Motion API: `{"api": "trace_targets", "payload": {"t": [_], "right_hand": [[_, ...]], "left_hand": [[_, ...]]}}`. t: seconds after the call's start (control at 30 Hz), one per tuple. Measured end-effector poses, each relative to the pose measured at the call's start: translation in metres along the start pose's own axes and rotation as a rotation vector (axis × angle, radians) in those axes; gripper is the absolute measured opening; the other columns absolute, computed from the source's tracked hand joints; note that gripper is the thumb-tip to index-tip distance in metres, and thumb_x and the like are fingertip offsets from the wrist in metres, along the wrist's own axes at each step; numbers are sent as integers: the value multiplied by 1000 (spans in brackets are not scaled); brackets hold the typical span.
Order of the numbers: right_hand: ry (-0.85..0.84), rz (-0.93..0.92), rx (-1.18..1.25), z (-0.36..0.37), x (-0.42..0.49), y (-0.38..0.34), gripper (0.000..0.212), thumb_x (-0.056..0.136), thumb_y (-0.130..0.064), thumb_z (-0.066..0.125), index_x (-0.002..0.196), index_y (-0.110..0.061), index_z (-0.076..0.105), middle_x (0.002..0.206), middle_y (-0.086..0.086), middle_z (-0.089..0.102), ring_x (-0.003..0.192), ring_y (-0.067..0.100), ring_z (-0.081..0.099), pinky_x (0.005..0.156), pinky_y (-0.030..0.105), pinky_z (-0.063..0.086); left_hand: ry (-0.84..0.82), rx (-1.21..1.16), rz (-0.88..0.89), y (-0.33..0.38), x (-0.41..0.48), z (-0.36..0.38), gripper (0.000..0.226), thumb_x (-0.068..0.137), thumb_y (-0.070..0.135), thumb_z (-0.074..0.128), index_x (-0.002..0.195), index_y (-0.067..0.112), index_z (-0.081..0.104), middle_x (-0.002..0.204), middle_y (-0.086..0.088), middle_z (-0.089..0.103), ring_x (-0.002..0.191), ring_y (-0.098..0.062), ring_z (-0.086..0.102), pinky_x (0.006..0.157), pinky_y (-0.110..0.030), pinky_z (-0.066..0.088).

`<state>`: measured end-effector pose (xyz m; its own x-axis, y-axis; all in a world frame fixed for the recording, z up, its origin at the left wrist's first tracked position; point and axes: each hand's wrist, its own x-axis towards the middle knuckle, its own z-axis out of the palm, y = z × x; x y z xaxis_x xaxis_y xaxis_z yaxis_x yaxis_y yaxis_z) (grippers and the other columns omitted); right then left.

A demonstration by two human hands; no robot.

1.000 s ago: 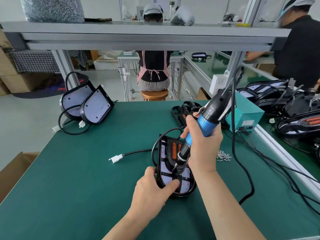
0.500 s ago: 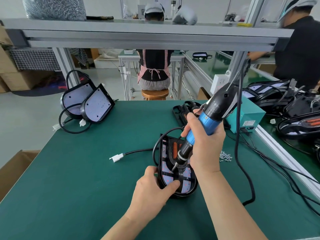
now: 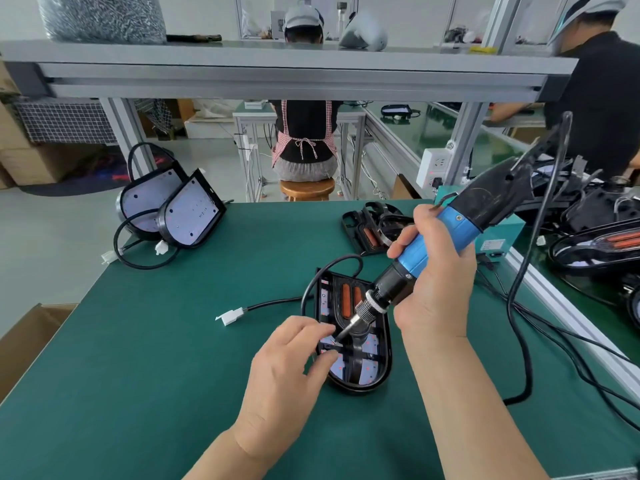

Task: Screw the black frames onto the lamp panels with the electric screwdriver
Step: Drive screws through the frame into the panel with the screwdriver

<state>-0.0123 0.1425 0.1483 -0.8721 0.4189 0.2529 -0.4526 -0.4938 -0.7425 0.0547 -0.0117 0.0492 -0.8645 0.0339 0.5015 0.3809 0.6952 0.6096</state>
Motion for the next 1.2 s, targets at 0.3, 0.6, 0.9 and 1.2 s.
{"api": "trace_targets", "payload": {"t": [0.3, 0.6, 0.9, 1.2], "right_hand": [[65, 36, 15, -6, 1, -6, 12, 82, -20, 69, 82, -20, 57, 62, 1, 54, 51, 18, 51, 54, 21, 48], [77, 36, 44, -9, 3, -9, 12, 84, -20, 70, 83, -22, 58, 64, 1, 55, 52, 16, 52, 56, 23, 50], [56, 40, 66, -9, 0, -14, 15, 90, -16, 68, 81, -24, 59, 63, 1, 54, 51, 16, 51, 57, 24, 49], [37, 36, 23, -6, -4, -13, 14, 87, -15, 68, 81, -22, 57, 62, 0, 53, 51, 17, 51, 55, 24, 48]], "left_hand": [[15, -148, -40, 10, 0, 1, 13, 81, 11, 81, 79, 21, 75, 72, 14, 63, 63, -2, 54, 62, -6, 38], [-126, -680, -557, 23, 8, -4, 20, 83, 13, 79, 80, 32, 76, 69, -6, 74, 54, -15, 62, 47, -20, 45], [-140, -441, -416, 25, 4, -4, 22, 85, 16, 77, 71, 32, 70, 58, 4, 65, 52, -7, 55, 49, -18, 45], [-59, -97, -127, 24, 5, -4, 24, 84, 22, 79, 69, 27, 60, 78, 17, 59, 62, -8, 52, 56, -13, 41]]}}
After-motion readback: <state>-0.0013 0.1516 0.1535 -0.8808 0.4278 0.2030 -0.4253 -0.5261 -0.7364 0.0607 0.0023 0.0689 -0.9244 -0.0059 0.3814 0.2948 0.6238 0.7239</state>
